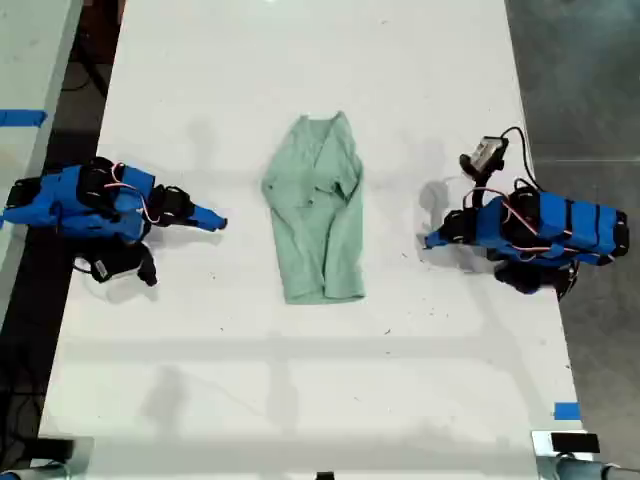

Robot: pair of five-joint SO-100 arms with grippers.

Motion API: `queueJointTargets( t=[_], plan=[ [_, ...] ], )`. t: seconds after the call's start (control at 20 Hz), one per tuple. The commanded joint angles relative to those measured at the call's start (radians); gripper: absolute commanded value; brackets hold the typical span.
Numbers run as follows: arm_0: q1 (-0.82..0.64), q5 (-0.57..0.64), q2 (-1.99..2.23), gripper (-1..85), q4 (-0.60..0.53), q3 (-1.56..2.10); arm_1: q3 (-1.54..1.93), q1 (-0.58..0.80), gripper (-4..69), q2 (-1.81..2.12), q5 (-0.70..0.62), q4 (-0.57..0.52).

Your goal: Fold t shirt

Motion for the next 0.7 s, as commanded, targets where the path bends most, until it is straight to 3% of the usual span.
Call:
queueJointTargets(
  t=[0.0,0.45,0.65],
  plan=[
    [-0.216,-0.014,0.011,-0.2,-0.012,0.000,0.014,0.009,1.2,0.011,0.020,0.005],
    [-0.219,-0.034,0.011,-0.2,-0.014,0.000,0.006,0.009,0.7,0.011,0.026,0.006],
    [-0.207,-0.041,-0.176,-0.2,0.012,-0.206,-0.026,0.038,0.7,0.011,0.008,0.008]
  ],
)
